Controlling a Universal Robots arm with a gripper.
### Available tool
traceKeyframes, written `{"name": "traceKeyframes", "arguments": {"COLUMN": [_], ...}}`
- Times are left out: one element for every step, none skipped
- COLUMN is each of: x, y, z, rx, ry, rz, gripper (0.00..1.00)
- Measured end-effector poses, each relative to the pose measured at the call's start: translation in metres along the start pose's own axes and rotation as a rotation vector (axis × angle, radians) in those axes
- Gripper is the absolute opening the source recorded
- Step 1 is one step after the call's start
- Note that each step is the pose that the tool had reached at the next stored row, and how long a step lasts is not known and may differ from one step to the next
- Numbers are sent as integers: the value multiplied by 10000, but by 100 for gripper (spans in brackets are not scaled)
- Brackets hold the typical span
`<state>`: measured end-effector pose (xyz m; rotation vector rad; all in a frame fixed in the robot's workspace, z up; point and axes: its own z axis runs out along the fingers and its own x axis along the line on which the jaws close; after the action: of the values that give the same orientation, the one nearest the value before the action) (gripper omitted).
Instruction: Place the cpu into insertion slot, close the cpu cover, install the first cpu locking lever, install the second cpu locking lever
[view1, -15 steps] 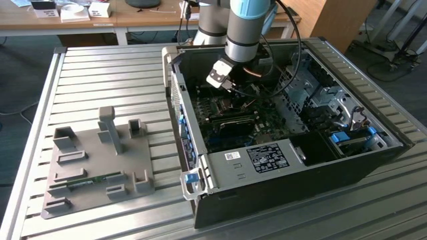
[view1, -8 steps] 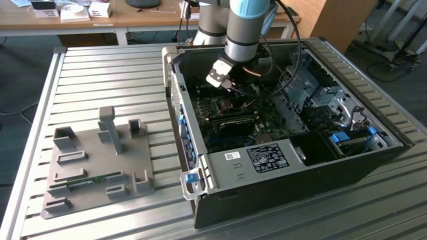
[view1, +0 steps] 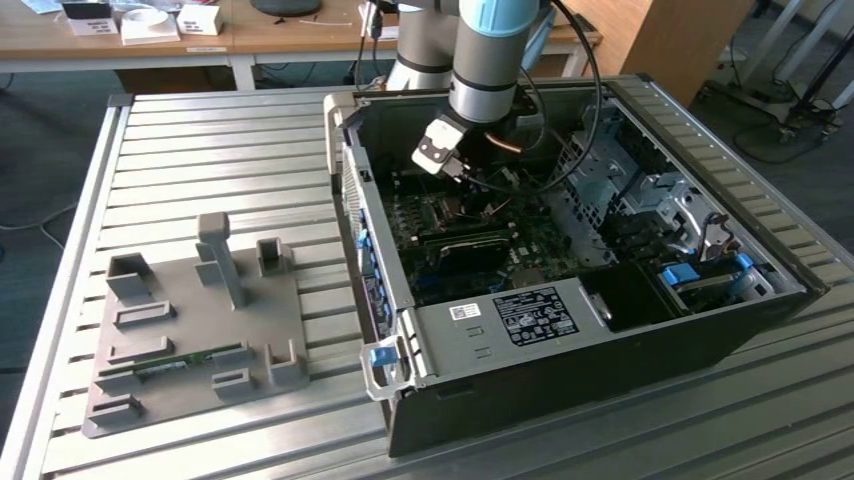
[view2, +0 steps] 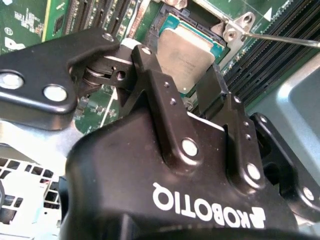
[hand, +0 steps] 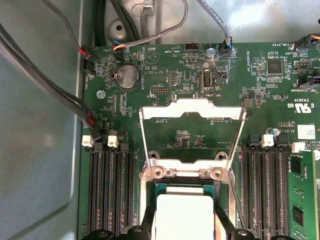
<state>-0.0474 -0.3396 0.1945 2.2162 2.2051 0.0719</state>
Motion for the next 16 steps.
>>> {"name": "traceKeyframes", "arguments": {"x": [1, 1, 1, 1, 2, 4, 6, 7, 7, 7, 7, 7, 6, 5, 4, 3], "y": [0, 0, 0, 0, 0, 0, 0, 0, 0, 0, 0, 0, 0, 0, 0, 0], "z": [0, 0, 0, 0, 0, 0, 0, 1, 1, 1, 0, 1, 1, 0, 0, 0], "rx": [0, 0, 0, 0, 0, 0, 0, 0, 0, 0, 1, 0, 1, 2, 3, 4], "ry": [0, 0, 0, 0, 0, -1, 0, 0, 0, 0, 1, 2, 3, 3, 5, 7], "rz": [0, 0, 0, 0, 0, 1, 1, 0, 0, -4, -17, -35, -57, -85, -119, -159], "gripper": [54, 54, 54, 54, 54, 54, 54, 54, 54, 54, 54, 54, 54, 54, 54, 54]}}
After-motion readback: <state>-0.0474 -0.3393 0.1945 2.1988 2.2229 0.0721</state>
